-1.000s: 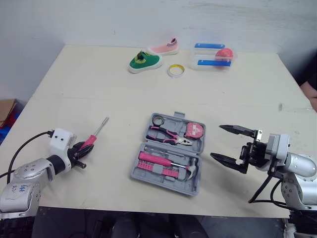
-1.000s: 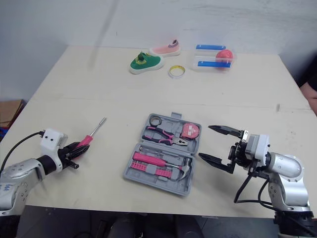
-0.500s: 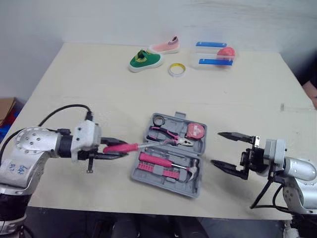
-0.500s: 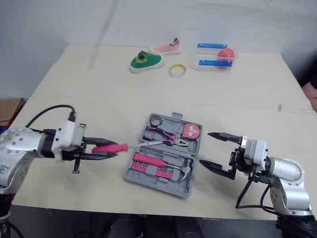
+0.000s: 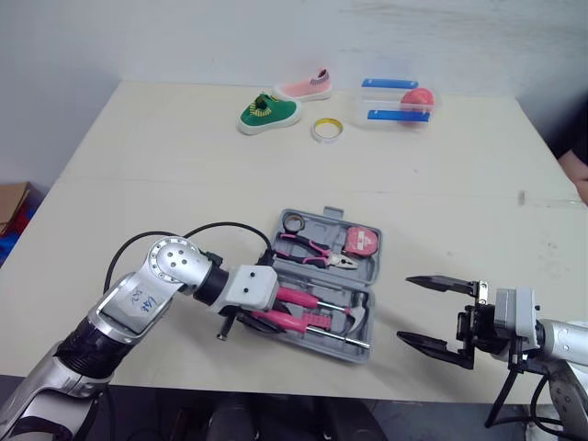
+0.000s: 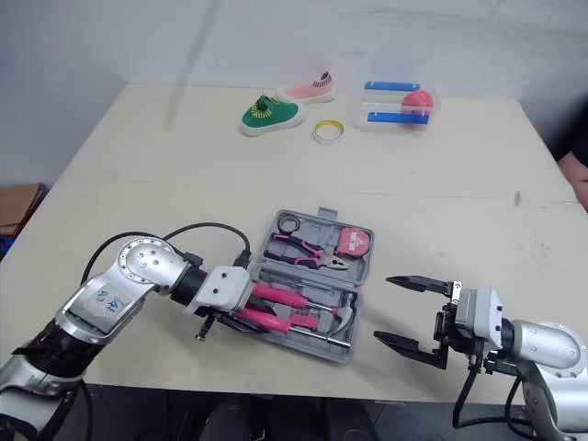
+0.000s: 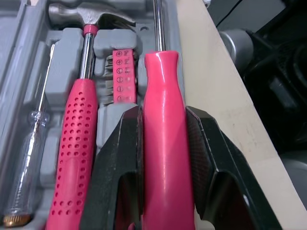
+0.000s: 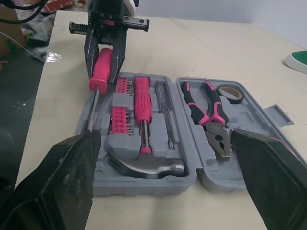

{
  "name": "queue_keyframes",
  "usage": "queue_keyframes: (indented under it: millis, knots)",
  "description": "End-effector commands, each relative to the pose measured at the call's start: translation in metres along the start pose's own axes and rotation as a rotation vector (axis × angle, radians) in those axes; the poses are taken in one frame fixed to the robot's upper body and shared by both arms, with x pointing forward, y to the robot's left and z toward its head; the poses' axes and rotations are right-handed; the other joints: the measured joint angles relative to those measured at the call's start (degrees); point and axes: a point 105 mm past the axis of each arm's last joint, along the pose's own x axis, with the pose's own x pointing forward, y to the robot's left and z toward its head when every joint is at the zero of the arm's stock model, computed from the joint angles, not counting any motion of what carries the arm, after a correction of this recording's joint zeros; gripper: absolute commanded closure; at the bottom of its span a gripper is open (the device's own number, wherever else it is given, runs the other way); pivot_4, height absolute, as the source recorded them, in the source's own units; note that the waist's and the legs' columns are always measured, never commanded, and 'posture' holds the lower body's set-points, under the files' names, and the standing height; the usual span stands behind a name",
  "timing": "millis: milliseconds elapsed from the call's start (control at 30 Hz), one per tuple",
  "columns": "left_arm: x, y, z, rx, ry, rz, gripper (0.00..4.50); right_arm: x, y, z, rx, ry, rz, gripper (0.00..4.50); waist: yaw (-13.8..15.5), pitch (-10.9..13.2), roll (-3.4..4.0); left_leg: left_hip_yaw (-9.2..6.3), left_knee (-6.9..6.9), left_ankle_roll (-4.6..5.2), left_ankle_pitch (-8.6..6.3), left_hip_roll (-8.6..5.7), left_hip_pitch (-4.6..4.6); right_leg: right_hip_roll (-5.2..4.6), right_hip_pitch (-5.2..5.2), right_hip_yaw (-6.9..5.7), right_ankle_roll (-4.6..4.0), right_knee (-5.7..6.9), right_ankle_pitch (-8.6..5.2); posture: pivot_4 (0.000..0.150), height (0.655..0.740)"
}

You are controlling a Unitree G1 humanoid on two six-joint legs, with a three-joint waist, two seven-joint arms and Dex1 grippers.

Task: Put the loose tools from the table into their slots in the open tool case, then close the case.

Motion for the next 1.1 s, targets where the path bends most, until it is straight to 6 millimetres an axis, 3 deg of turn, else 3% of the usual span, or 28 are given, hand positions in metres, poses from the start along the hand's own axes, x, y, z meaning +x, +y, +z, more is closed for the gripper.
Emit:
queue_keyframes:
  millis: [33,467,533,600,633,733,900,1000,1100]
  knots:
    - [0.009,-0.002,0.001,0.0,0.03,0.022,3.94,-0.002,0.001,0.015,-0.025,-0.013,-0.012,0.0,0.14,0.0,0.0,-0.01,0.0,0.03,0.01,-0.03,0.01,-0.03,0.02,0.0,0.01,0.02,0.01,0.15,0.74]
    - [0.016,0.001,-0.013,-0.043,0.119,0.043,3.94,-0.002,0.002,0.017,-0.015,-0.002,-0.05,0.0,0.29,0.0,-0.01,-0.06,0.02,0.17,-0.06,-0.1,0.0,-0.09,0.1,-0.03,0.09,-0.06,0.05,0.15,0.74]
    - [0.017,-0.005,-0.01,-0.056,0.097,0.004,2.92,-0.003,0.002,0.016,-0.012,-0.002,-0.052,0.0,0.29,0.0,-0.01,-0.07,0.04,0.18,-0.07,-0.11,0.0,-0.1,0.12,-0.03,0.09,-0.06,0.06,0.15,0.74]
    - [0.015,0.0,-0.006,0.002,0.081,0.035,2.26,-0.004,0.002,0.015,-0.009,-0.002,-0.054,0.0,0.27,0.0,-0.01,-0.07,0.05,0.18,-0.06,-0.11,0.0,-0.1,0.12,-0.03,0.1,-0.04,0.06,0.15,0.74]
    - [0.012,0.003,-0.001,0.02,0.058,0.048,1.69,-0.004,0.002,0.014,-0.008,0.0,-0.055,0.0,0.26,0.0,-0.01,-0.07,0.04,0.18,-0.07,-0.1,0.0,-0.1,0.12,-0.04,0.1,-0.04,0.06,0.15,0.74]
    - [0.004,0.007,0.015,0.039,-0.046,0.072,0.53,-0.006,0.002,0.011,-0.002,0.0,-0.067,0.0,0.29,0.0,-0.01,-0.08,0.02,0.18,-0.07,-0.1,0.0,-0.09,0.11,-0.04,0.1,-0.05,0.06,0.15,0.74]
    - [-0.008,0.013,0.029,0.05,-0.243,0.129,0.53,-0.009,-0.002,0.007,-0.006,0.014,-0.076,0.0,0.22,0.0,-0.01,-0.09,0.02,0.18,-0.07,-0.09,-0.03,-0.09,0.11,-0.08,0.1,-0.09,0.06,0.15,0.74]
    - [-0.012,0.016,0.029,0.027,-0.36,0.152,1.36,-0.01,-0.005,0.004,-0.009,0.019,-0.081,0.0,0.24,0.0,0.0,-0.09,0.07,0.18,-0.06,-0.1,-0.03,-0.09,0.11,-0.09,0.1,-0.06,0.06,0.15,0.74]
    - [-0.005,0.012,0.012,0.011,-0.321,0.136,2.76,-0.011,-0.006,0.002,-0.007,0.026,-0.083,0.0,0.18,0.0,0.0,-0.1,0.09,0.18,-0.06,-0.1,-0.02,-0.07,0.11,-0.09,0.11,-0.05,0.06,0.15,0.74]
